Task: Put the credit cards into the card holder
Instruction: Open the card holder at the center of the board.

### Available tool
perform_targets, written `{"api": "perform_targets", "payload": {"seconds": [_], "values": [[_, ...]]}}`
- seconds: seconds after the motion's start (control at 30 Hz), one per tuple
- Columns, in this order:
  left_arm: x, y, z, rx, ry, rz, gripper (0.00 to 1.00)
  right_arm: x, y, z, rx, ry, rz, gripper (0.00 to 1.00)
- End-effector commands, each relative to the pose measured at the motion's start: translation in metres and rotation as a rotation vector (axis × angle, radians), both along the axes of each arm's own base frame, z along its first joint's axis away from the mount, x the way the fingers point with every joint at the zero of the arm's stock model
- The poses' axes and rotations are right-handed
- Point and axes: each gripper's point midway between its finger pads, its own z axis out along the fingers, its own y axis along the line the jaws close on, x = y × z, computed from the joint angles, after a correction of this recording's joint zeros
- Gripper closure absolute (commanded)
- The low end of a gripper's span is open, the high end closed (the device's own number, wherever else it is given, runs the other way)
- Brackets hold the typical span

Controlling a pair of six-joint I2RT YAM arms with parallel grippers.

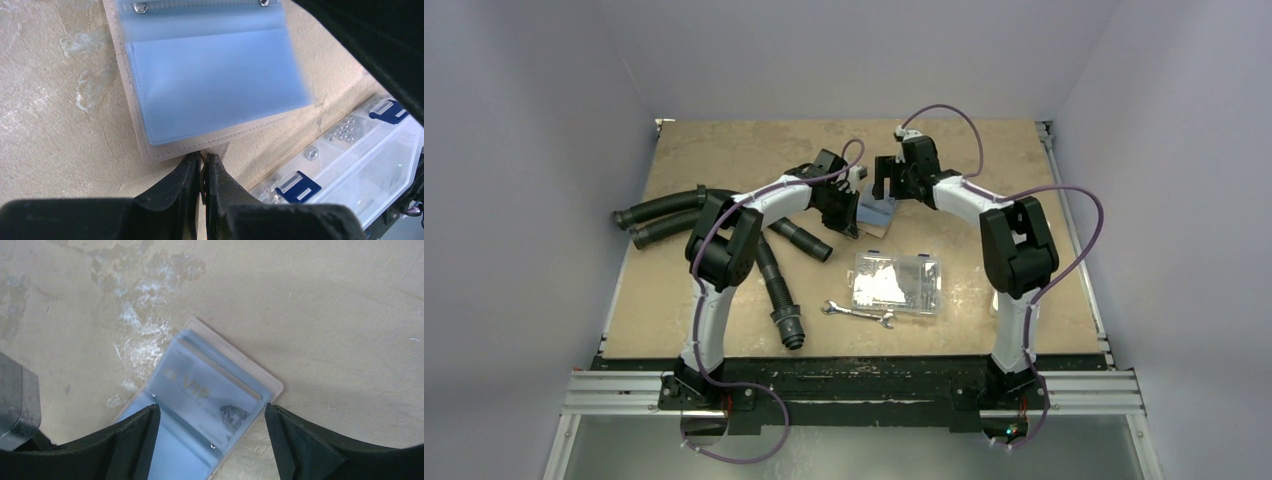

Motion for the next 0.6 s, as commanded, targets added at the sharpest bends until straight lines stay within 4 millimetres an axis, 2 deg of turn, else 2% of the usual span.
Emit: {"api": "perform_targets", "payload": {"seconds": [0.0,0.1,0.27,0.37,0.47,0.57], "values": [[-0.001,0.01,-0.022,0.059,0.031,0.005,1.0,-0.005,0.012,0.03,0.045,-0.012,0.069,0.14],[-0.002,0.01,-0.021,0.059,0.032,0.006,1.0,-0.016,0.016,0.037,0.074,-0.016,0.101,0.13],[0.003,0.017,-0.021,0.1,0.013,0.03,1.0,-0.03,0.019,0.037,0.113,0.012,0.122,0.15],[0.013,0.034,-0.025,0.202,-0.021,0.076,1.0,-0.031,0.022,0.038,0.17,0.011,0.125,0.26],[0.027,0.054,-0.027,0.319,-0.07,0.135,1.0,-0.033,0.028,0.029,0.194,0.055,0.155,0.44],[0.035,0.054,-0.029,0.324,-0.072,0.144,1.0,-0.048,0.044,0.015,0.306,0.114,0.164,0.54]]}}
